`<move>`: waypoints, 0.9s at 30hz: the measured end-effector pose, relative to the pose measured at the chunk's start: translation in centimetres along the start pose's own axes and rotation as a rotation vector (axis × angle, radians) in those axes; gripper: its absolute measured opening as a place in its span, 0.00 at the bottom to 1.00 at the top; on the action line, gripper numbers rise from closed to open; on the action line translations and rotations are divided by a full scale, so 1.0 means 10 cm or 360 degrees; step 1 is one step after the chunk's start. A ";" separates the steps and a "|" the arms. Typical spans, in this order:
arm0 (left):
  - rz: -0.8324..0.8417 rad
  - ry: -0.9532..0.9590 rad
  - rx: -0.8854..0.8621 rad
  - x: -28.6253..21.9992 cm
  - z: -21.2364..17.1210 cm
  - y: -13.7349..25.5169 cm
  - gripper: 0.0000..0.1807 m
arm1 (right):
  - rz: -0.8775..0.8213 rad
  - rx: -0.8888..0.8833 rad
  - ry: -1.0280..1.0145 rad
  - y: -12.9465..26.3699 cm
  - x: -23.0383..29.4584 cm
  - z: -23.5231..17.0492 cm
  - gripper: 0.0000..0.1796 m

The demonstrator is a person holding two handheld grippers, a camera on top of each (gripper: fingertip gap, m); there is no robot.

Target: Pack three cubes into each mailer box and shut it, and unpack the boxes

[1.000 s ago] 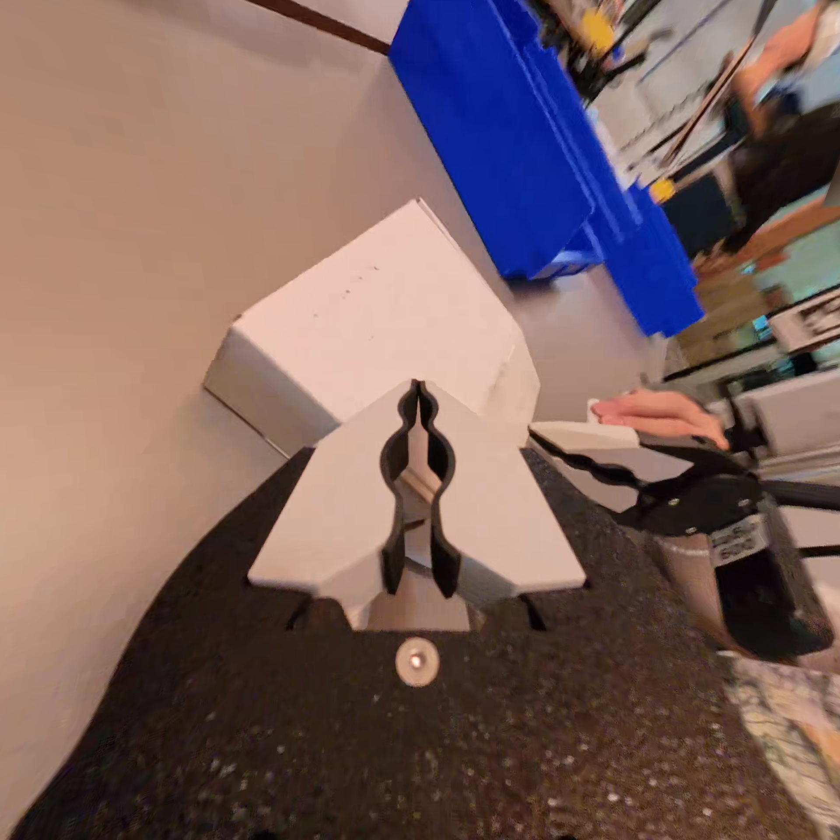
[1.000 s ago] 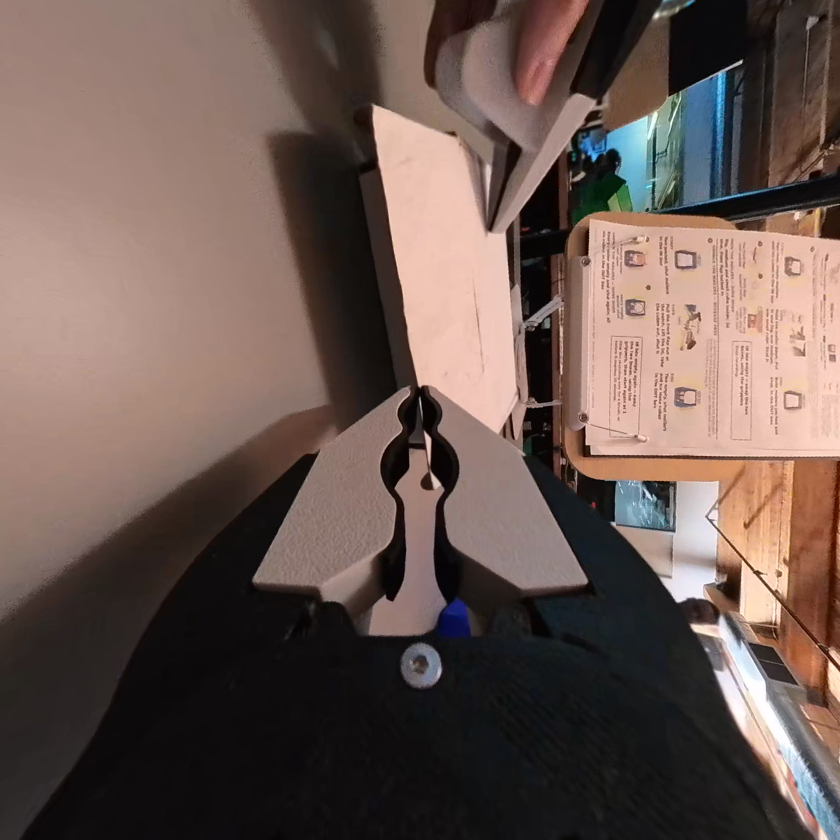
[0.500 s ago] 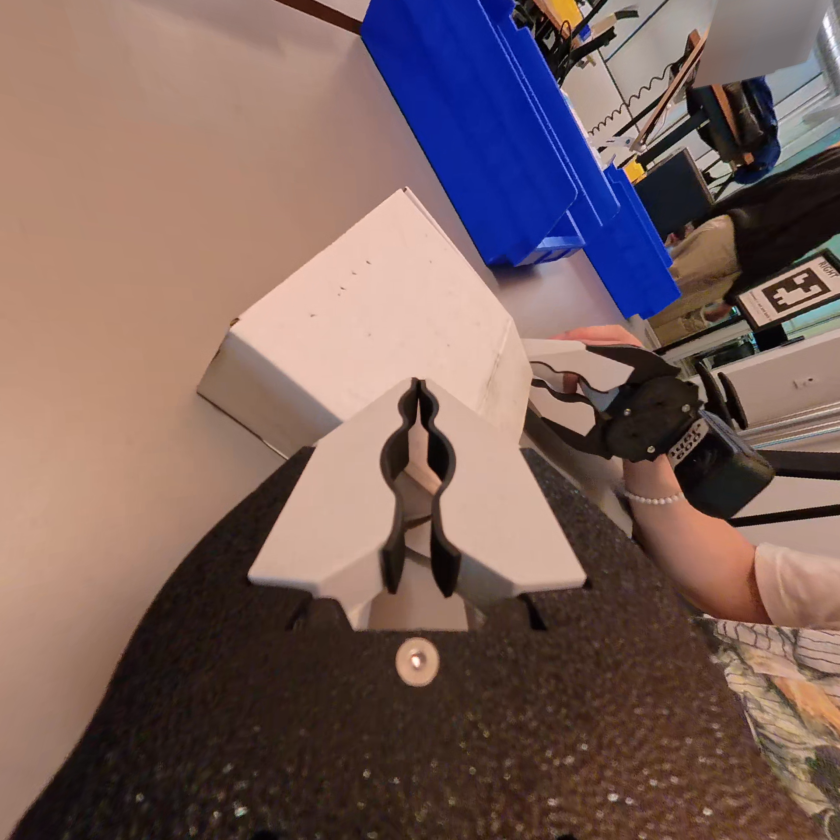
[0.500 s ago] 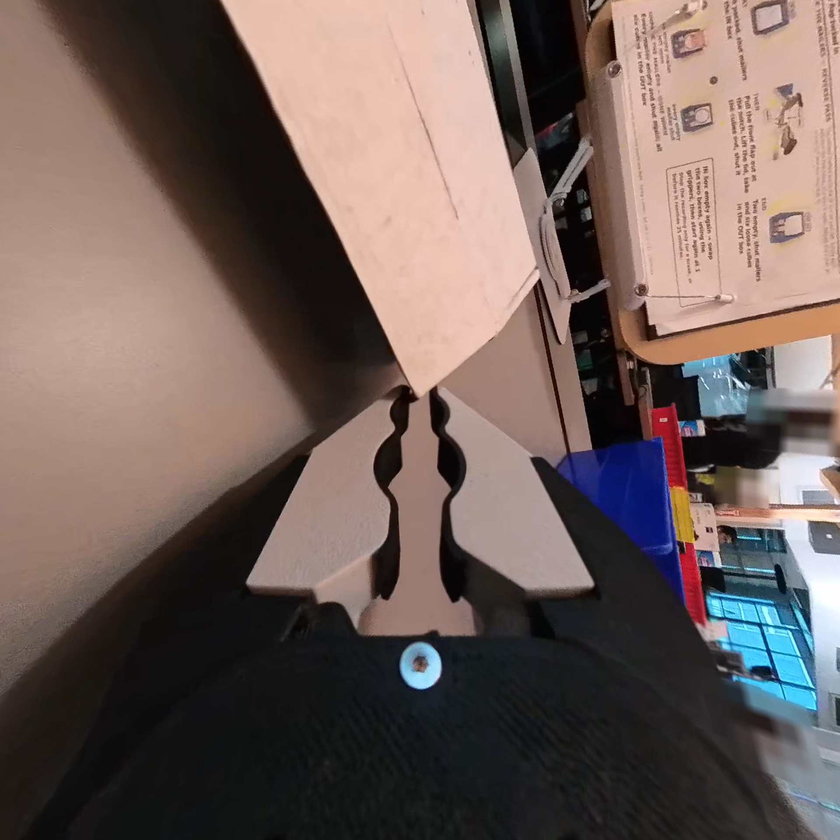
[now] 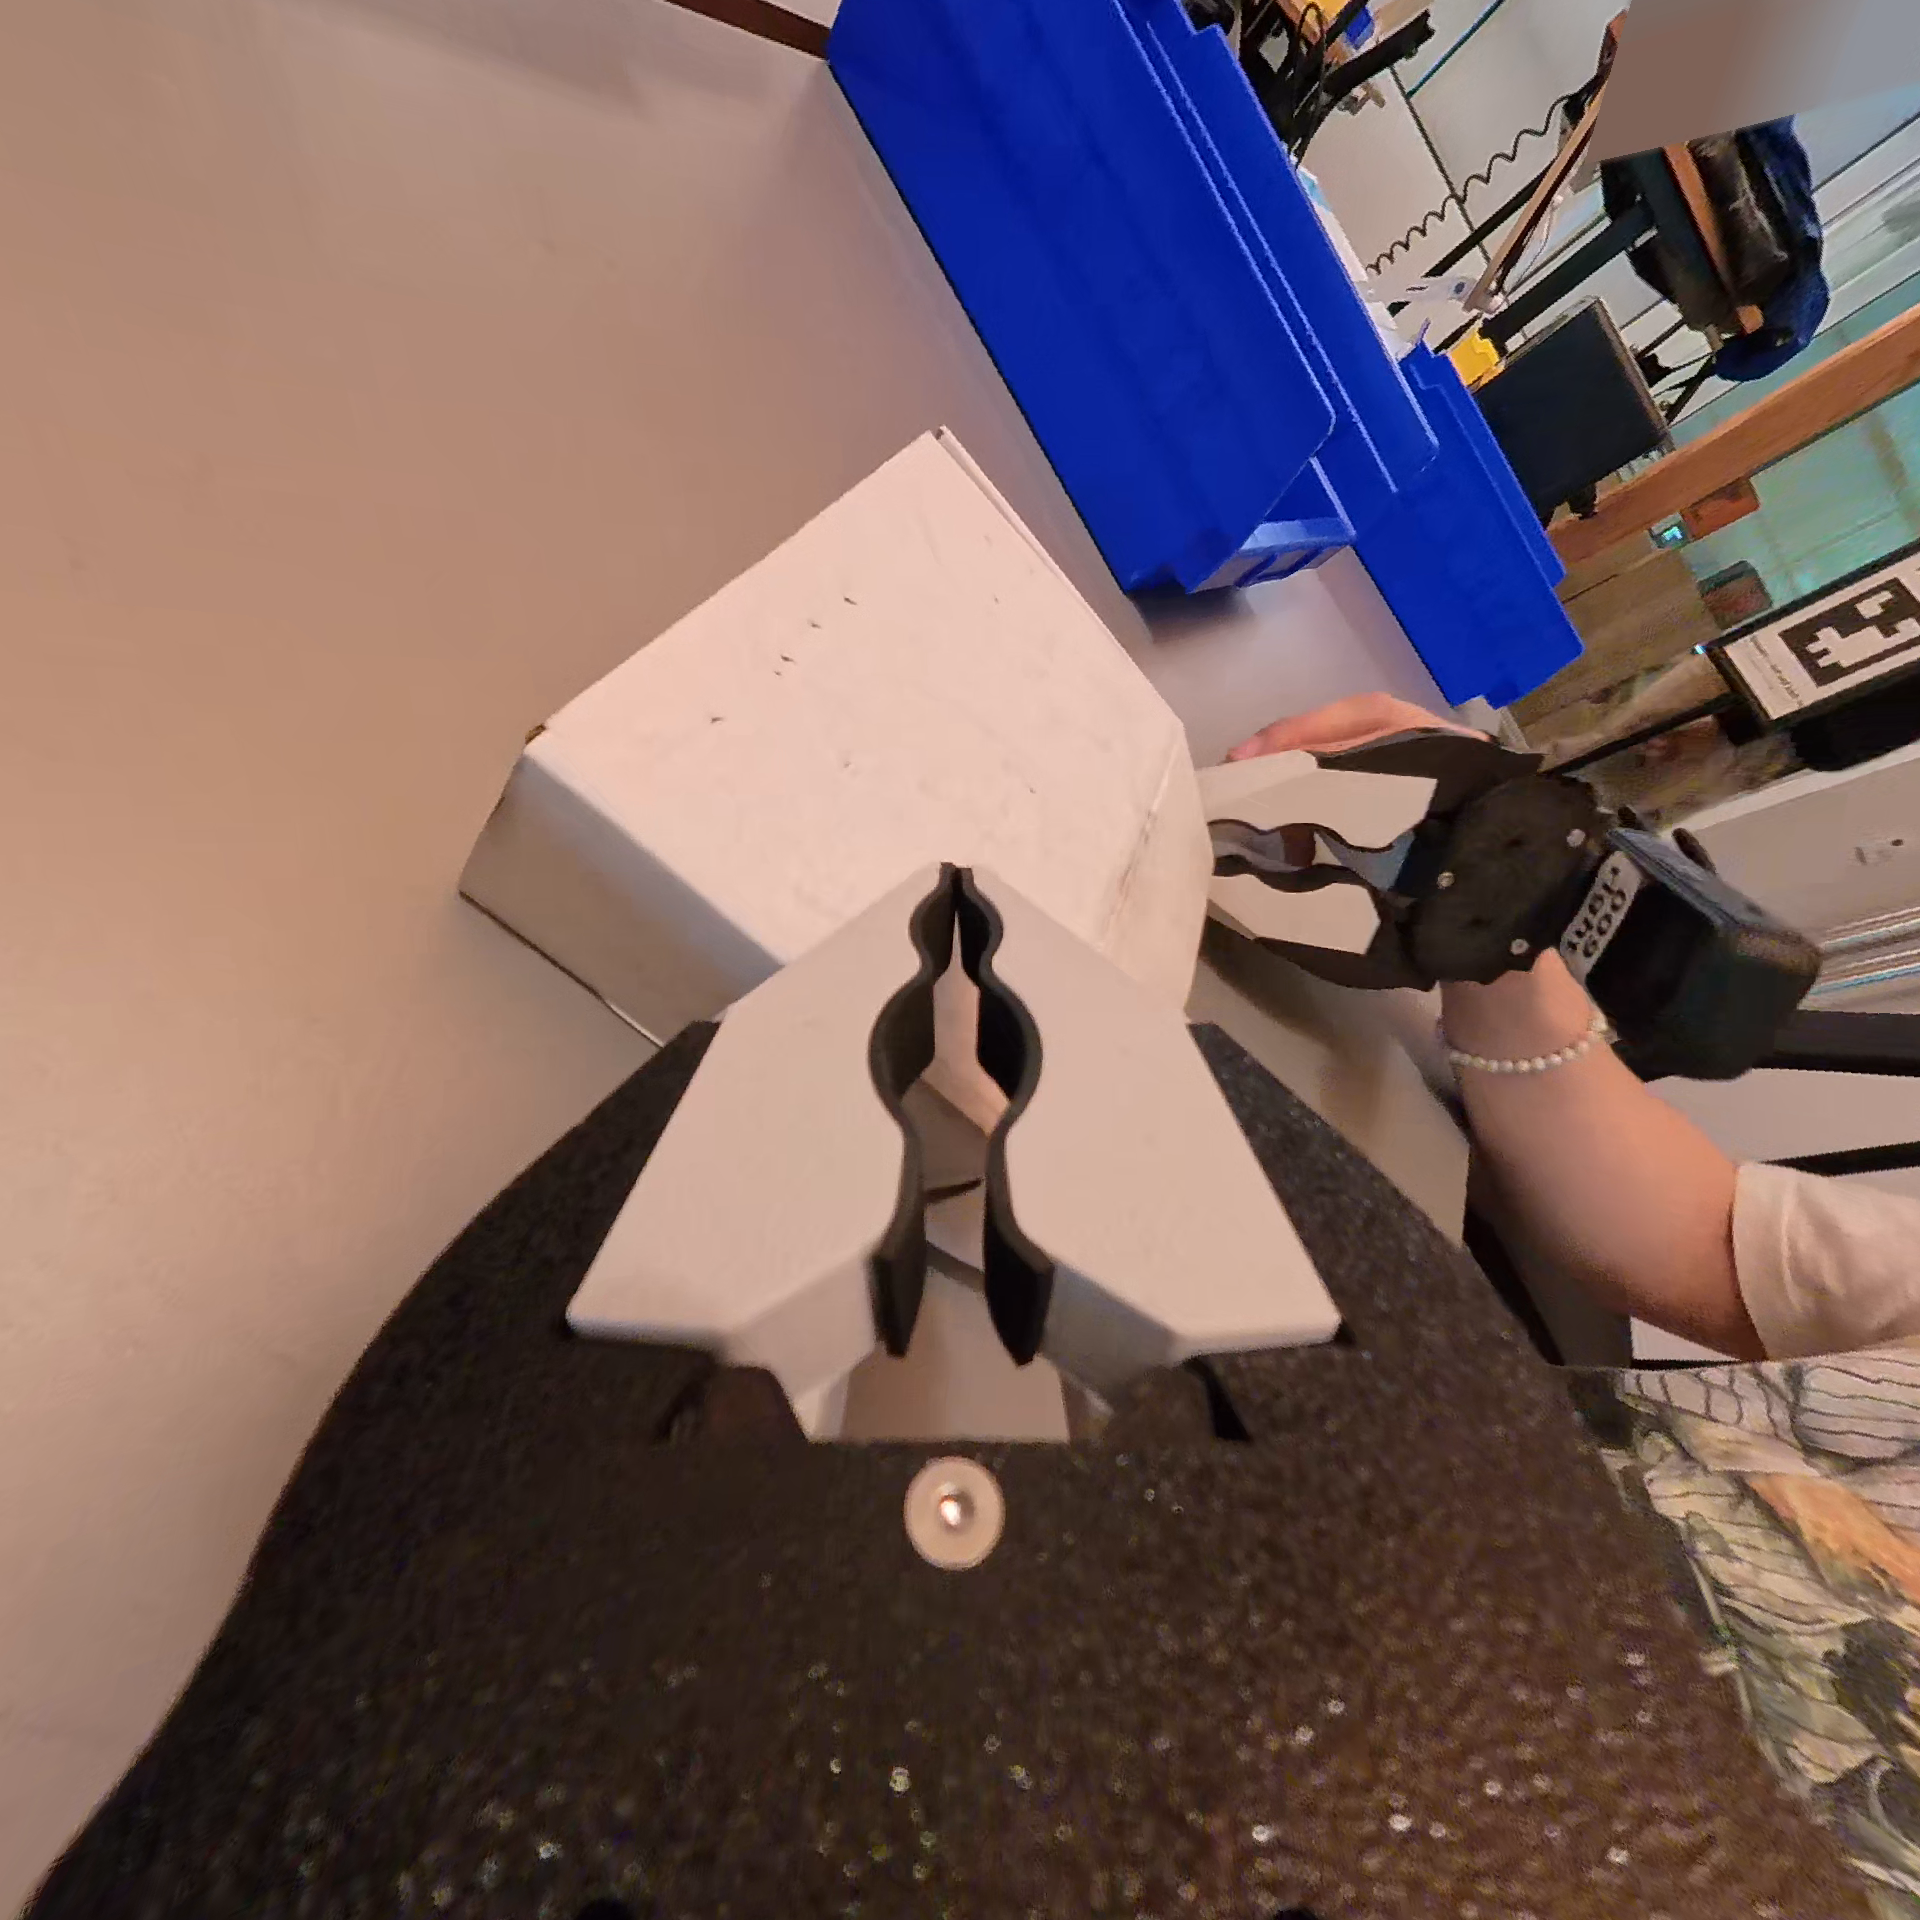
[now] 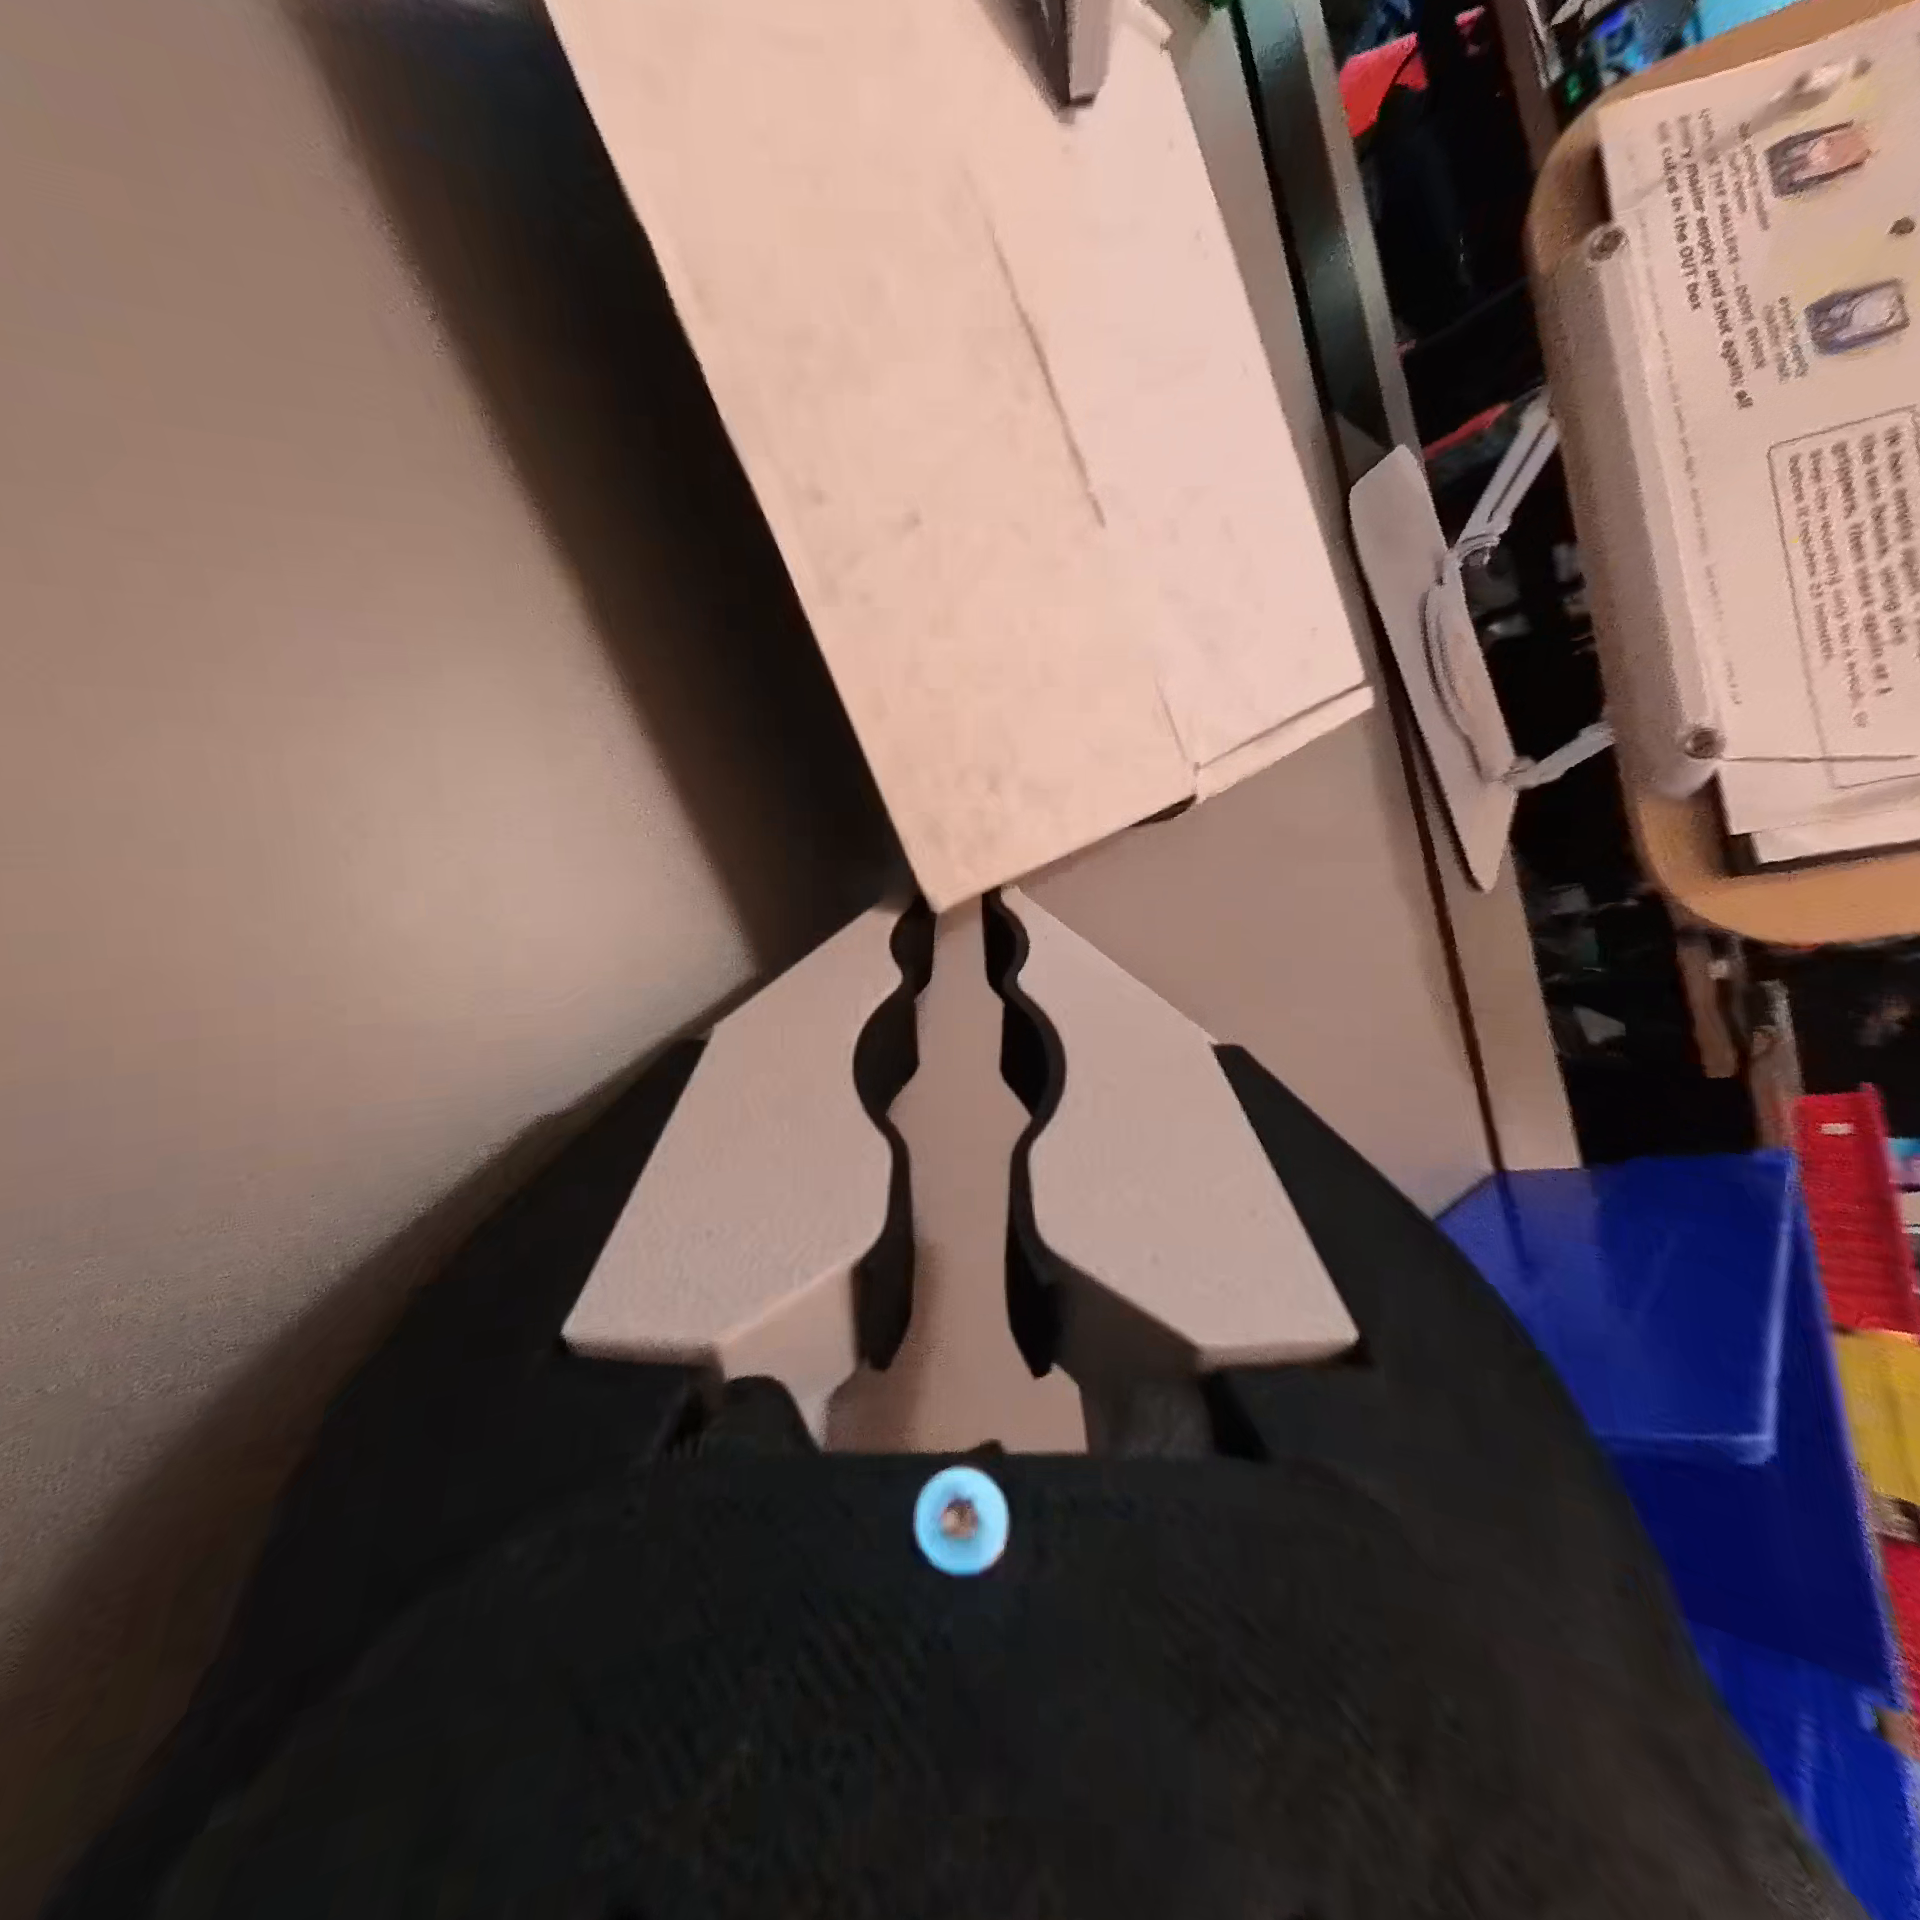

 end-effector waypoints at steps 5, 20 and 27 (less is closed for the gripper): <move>0.0017 -0.0020 0.0005 0.00 0.00 0.00 0.00 | 0.0105 0.0035 0.0121 0.11 -0.07 0.01 0.23; 0.0208 -0.0364 -0.0065 -0.02 0.00 0.01 0.00 | 0.0017 0.0010 -0.0005 -0.73 -0.70 0.46 0.00; 0.0336 -0.0953 -0.0262 -0.28 -0.20 0.56 0.13 | -0.0001 0.0046 0.0082 -0.74 -0.68 0.46 0.00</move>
Point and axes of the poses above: each gripper's, where its closed fingertips meet, y back along the fingers, z out of its top, x = y × z across the jaws, the point moved 2 cm from there along y, back along the fingers, and after that the axes turned 13 degrees about -x, right-handed, at the moved point
